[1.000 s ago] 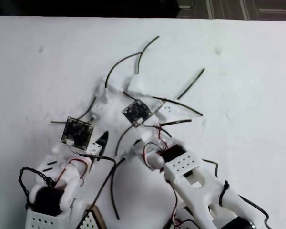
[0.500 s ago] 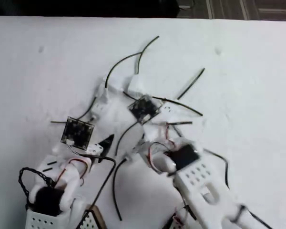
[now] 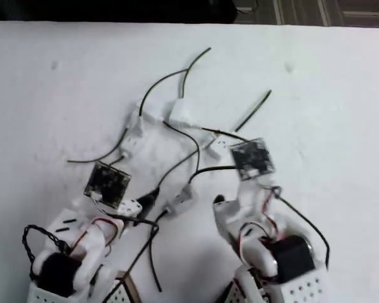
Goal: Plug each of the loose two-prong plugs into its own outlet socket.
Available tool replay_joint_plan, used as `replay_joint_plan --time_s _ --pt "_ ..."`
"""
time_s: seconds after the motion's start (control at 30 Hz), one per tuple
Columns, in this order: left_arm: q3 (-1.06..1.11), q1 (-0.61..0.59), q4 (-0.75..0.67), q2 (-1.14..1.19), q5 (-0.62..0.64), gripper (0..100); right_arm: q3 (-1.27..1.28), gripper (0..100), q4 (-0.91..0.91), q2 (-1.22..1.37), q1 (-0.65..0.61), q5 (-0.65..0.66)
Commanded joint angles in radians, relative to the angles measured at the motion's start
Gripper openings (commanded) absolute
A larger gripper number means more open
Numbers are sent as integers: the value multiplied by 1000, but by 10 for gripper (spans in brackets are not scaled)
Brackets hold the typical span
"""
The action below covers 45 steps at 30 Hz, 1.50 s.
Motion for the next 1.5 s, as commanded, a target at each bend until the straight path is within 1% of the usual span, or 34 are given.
replay_joint_plan --time_s 0.0,0.1,0.17,0.23,0.3,0.4,0.5,0.63,0.9,1.13,1.23,1.37,1.47 --pt "-51 54 18 33 -43 294 -3 302 -1 -41 70 -6" --pt "-68 71 -6 170 -63 294 -6 207 -21 -48 93 -6" --pt "-106 81 -29 306 -64 297 -2 136 -54 -47 117 -6" --pt "-170 108 -38 453 -89 297 15 94 -85 -47 148 -6" --pt "-242 139 -37 590 -124 297 55 107 -117 -47 170 -8" --pt "-318 170 -43 769 -163 298 144 163 -177 -47 186 -14" --pt "-353 188 -86 920 -203 299 209 206 -237 -48 188 -15" --pt "-371 214 -169 1099 -215 299 207 206 -257 -50 185 -64" --pt "-379 298 -351 1362 -206 299 206 205 -257 -48 189 -68" --pt "-526 294 -358 1575 -199 290 210 205 -255 -51 189 -66" --pt "-591 300 -358 1662 -153 224 210 205 -255 -54 189 -66" --pt "-638 341 -354 1751 -149 95 212 205 -254 -54 189 -68" --pt "-655 377 -315 1773 -149 39 212 205 -252 -54 191 -69"
